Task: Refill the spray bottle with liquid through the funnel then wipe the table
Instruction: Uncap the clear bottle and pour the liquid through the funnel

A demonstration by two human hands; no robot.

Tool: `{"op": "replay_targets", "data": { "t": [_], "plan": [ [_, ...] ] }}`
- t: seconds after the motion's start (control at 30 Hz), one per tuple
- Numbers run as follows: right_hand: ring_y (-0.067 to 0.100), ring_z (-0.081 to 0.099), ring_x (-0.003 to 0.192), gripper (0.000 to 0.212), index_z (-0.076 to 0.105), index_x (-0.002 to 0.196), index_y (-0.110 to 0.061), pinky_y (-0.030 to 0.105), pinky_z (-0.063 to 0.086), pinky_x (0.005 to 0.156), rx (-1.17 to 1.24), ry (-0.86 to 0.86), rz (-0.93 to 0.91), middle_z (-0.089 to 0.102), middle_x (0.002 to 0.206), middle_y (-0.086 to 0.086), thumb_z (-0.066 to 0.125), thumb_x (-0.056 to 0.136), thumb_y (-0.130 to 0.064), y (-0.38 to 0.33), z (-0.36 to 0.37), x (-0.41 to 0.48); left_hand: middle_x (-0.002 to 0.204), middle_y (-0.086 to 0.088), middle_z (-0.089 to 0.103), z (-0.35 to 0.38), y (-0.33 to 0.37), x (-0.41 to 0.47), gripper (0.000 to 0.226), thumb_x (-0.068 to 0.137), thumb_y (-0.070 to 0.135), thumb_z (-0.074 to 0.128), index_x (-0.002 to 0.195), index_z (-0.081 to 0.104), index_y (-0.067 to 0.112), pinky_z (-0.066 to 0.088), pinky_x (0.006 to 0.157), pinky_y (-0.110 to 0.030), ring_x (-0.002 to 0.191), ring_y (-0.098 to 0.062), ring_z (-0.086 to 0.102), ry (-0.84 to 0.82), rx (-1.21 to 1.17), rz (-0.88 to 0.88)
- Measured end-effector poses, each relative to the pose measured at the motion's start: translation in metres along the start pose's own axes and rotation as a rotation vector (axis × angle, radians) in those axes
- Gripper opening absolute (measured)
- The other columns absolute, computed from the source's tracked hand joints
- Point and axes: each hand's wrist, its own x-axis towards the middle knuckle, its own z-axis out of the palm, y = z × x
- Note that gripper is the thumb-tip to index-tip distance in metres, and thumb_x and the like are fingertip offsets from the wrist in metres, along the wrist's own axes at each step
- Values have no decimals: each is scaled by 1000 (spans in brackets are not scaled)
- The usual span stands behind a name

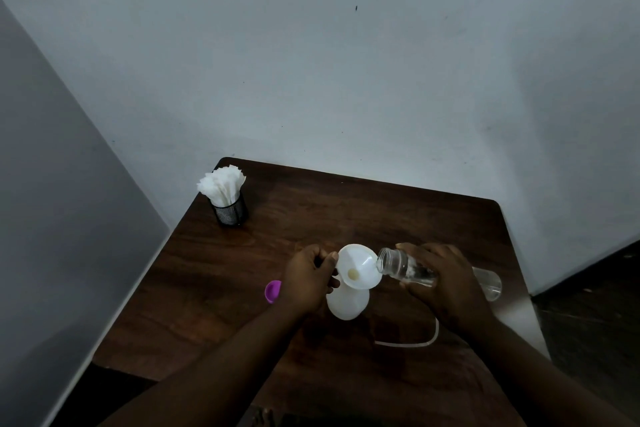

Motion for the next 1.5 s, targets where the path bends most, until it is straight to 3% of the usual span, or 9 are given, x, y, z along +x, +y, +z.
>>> {"op": "replay_targets", "data": {
  "t": [0.7, 1.5],
  "plan": [
    [14, 52, 101, 71, 58, 132, -37, 32, 40, 83, -13, -21, 9, 65, 111, -9, 87, 68, -40, 3, 2, -1, 81, -6, 75, 1, 1, 1, 25, 101, 25, 61, 88, 63, 4, 60, 60, -29, 66, -16, 75, 7, 22, -11],
    [15, 53, 99, 73, 58, 132, -37, 38, 47, 82, -11, -26, -4, 65, 109, -8, 88, 66, -38, 6, -1, 0, 79, -5, 75, 3, 1, 2, 24, 101, 24, 61, 86, 63, 6, 58, 58, -28, 65, -16, 75, 17, 43, -3]
  ]
}}
